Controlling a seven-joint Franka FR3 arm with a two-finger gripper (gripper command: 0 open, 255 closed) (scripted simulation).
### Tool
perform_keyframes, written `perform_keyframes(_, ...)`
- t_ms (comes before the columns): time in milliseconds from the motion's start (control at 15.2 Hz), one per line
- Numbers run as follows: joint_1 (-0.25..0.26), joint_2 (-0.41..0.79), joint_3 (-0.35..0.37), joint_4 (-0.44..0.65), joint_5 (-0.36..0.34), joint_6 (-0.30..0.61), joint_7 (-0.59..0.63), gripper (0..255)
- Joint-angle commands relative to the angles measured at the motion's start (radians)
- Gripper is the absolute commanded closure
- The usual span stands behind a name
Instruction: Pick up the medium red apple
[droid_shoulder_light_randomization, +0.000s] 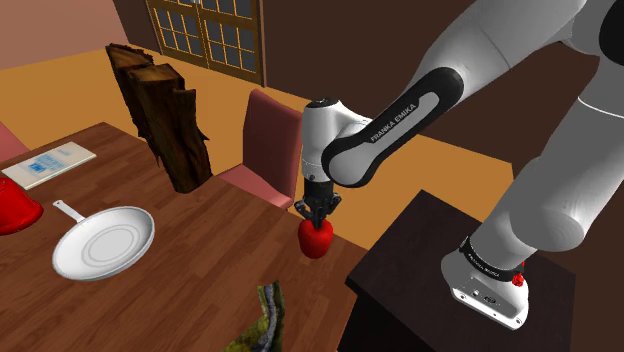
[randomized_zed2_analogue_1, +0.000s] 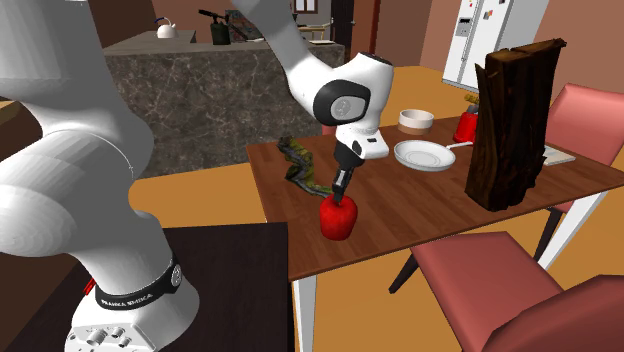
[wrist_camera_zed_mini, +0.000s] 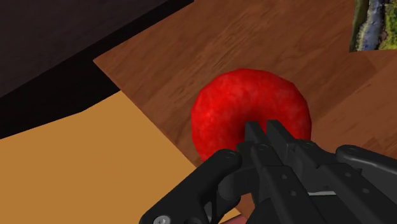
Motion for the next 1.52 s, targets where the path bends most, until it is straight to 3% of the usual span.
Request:
perform_keyframes(0,0.000,0.000,0.000,0.000,0.000,0.001,0.000,255)
perform_keyframes(330,-0.001,-0.002,-0.001,0.000,0.001,-0.002,-0.002,255)
perform_keyframes(1452,-0.006,-0.179,-0.003,0.054,0.063,-0.225,-0.031,255)
